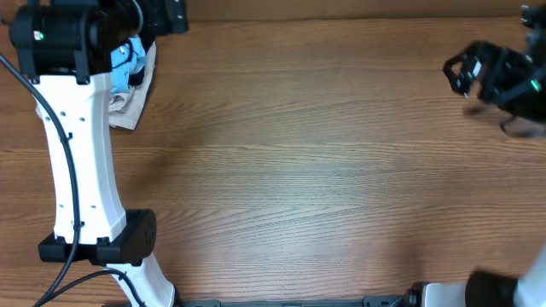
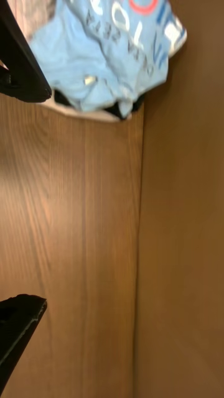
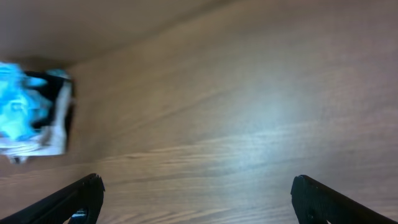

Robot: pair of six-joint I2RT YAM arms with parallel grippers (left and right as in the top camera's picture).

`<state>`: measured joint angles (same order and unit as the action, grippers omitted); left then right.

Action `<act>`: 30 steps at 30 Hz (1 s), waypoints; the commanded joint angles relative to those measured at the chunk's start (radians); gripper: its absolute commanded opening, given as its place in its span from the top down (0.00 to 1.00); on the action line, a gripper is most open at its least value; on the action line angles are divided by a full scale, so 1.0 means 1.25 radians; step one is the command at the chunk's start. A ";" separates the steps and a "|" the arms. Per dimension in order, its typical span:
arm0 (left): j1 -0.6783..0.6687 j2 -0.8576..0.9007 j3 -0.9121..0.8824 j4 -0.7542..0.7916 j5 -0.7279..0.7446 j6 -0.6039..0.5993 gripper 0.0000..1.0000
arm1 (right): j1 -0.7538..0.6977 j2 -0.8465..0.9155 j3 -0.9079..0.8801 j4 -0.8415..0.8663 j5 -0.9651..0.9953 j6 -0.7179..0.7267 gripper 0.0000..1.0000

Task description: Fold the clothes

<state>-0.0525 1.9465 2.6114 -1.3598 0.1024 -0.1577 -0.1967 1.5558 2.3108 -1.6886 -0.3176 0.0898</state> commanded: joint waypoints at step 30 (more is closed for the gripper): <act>0.000 0.024 -0.005 -0.004 0.017 0.003 0.00 | 0.102 -0.407 -0.433 0.491 0.311 0.196 0.00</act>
<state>-0.0566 1.9717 2.6053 -1.3651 0.1131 -0.1577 -0.1062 1.1885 1.9705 -1.1881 -0.0532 0.3302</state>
